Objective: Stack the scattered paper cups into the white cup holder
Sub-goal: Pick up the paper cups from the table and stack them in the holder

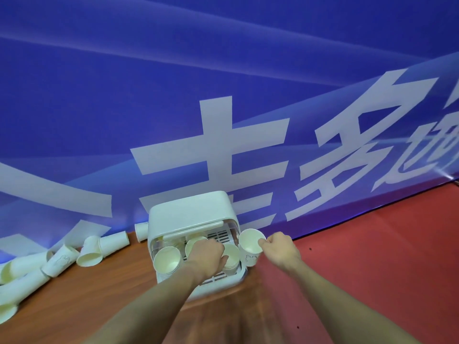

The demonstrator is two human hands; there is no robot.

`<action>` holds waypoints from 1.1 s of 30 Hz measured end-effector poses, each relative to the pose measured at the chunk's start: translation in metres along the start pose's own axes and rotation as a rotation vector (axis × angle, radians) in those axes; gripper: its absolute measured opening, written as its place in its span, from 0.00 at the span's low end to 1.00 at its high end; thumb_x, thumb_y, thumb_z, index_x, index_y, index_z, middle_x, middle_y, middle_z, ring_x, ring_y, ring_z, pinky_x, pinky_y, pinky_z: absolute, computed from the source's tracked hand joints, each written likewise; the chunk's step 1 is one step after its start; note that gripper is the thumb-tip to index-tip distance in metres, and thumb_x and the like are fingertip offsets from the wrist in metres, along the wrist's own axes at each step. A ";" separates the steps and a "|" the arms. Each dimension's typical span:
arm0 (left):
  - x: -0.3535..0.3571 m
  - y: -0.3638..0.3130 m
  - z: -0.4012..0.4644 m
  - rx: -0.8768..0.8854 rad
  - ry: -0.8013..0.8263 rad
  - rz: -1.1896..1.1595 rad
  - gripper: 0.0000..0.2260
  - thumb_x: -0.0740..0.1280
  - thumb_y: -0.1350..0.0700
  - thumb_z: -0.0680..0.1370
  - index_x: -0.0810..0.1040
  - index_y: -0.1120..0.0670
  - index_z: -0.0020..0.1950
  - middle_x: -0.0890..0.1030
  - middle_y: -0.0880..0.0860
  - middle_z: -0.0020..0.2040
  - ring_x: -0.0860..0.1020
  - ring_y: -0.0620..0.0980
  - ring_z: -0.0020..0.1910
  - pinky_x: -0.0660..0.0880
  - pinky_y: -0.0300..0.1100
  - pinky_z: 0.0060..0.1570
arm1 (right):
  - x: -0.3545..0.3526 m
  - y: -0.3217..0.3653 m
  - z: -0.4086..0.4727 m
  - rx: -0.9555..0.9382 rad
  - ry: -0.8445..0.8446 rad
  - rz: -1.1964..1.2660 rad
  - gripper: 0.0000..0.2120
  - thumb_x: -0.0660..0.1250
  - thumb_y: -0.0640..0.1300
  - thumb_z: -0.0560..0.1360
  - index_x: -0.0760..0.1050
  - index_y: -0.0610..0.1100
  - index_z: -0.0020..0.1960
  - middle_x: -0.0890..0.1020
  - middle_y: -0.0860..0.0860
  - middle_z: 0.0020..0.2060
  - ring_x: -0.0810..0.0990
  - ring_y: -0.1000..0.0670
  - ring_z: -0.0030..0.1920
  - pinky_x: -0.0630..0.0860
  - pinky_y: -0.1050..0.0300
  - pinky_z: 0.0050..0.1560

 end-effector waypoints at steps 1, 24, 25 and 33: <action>-0.005 0.005 -0.001 -0.009 -0.027 -0.020 0.16 0.58 0.45 0.81 0.80 0.54 0.52 0.82 0.56 0.50 0.80 0.58 0.51 0.72 0.46 0.45 | 0.001 0.007 0.000 -0.021 0.004 0.007 0.18 0.62 0.50 0.73 0.63 0.45 0.28 0.70 0.51 0.28 0.67 0.47 0.31 0.62 0.56 0.30; 0.004 0.059 -0.028 -0.048 -0.122 -0.061 0.17 0.55 0.43 0.80 0.77 0.52 0.52 0.83 0.55 0.45 0.79 0.58 0.46 0.70 0.47 0.44 | 0.078 0.031 0.033 -0.047 -0.021 -0.232 0.17 0.60 0.55 0.73 0.78 0.43 0.46 0.80 0.47 0.42 0.77 0.44 0.41 0.71 0.57 0.40; 0.006 0.059 -0.027 -0.045 -0.117 -0.062 0.17 0.55 0.43 0.80 0.77 0.53 0.52 0.83 0.55 0.45 0.79 0.58 0.45 0.70 0.48 0.44 | 0.077 0.030 0.034 -0.051 -0.040 -0.249 0.17 0.59 0.56 0.73 0.78 0.43 0.46 0.80 0.48 0.41 0.77 0.44 0.41 0.71 0.57 0.40; 0.012 0.059 -0.025 -0.039 -0.085 -0.110 0.17 0.55 0.44 0.80 0.77 0.53 0.53 0.83 0.55 0.43 0.79 0.58 0.44 0.74 0.48 0.47 | 0.094 0.024 0.036 -0.020 0.094 -0.325 0.18 0.58 0.57 0.75 0.77 0.45 0.51 0.81 0.48 0.49 0.80 0.45 0.50 0.72 0.57 0.46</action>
Point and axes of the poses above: each hand's wrist, its own z-axis towards the middle knuckle, its own x-axis out of the palm, y = z × x, the point moved 7 cm from there along z, towards the middle knuckle
